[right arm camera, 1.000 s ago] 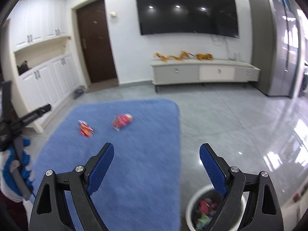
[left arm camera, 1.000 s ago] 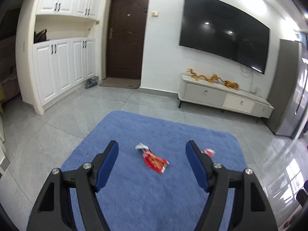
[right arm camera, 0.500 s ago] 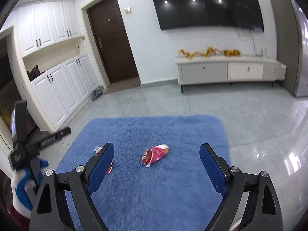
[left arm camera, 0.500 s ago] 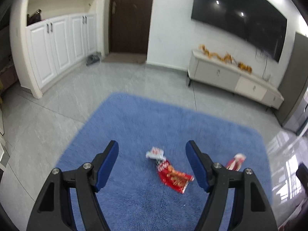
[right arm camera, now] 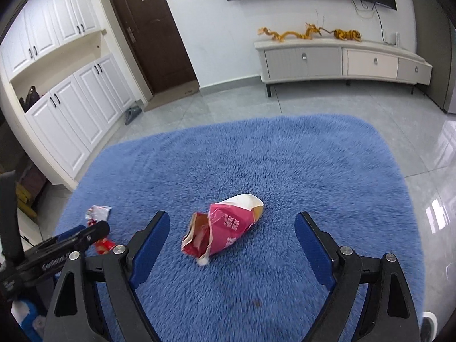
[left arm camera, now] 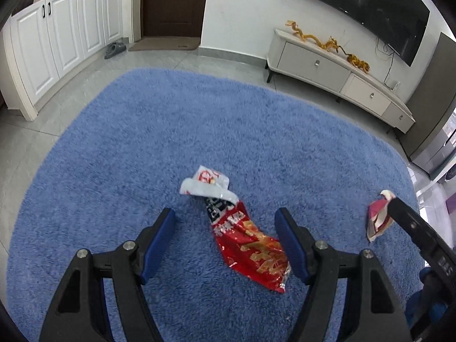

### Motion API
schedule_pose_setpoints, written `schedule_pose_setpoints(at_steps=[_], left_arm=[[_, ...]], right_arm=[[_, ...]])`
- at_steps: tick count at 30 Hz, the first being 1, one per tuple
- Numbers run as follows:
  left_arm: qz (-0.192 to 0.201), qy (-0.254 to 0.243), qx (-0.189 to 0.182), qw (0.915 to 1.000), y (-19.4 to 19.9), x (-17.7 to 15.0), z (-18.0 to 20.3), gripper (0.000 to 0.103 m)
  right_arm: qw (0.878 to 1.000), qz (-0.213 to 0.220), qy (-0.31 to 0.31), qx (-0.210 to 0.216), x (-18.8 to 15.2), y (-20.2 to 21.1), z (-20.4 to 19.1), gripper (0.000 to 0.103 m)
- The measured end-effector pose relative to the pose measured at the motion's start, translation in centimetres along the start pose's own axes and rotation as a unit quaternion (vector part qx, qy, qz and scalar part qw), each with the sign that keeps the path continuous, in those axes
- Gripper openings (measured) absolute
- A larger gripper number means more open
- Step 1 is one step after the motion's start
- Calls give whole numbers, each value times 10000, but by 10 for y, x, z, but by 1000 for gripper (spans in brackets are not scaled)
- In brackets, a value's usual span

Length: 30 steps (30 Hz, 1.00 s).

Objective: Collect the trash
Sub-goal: 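Grasp the pink chip bag with the right tool while the left tool grasps the red chip bag, then carry the pink and red chip bags over the trash bin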

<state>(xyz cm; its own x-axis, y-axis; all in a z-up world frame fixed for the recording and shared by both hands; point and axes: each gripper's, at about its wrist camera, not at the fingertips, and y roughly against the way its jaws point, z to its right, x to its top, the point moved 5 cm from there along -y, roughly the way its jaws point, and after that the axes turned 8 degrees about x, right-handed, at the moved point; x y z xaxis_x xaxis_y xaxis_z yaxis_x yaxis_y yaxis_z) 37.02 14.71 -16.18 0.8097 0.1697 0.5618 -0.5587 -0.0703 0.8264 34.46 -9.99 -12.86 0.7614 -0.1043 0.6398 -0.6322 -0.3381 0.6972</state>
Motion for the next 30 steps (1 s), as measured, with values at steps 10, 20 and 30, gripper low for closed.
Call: schedule_pose_setpoints(at_steps=[10,20,30], left_arm=[[260,-127,65,9996,4,-6,9,55],[225,161,-329,9991,22,-19,0,32],[135,219,-631,9977,59,-56,-6,25]], right_arm=[[9999,-108,-92,-61,-5,-17,10,52],[9999,6,46,135,-19,1,6,46],[9992,40,110,393,-47,43,-1,44]])
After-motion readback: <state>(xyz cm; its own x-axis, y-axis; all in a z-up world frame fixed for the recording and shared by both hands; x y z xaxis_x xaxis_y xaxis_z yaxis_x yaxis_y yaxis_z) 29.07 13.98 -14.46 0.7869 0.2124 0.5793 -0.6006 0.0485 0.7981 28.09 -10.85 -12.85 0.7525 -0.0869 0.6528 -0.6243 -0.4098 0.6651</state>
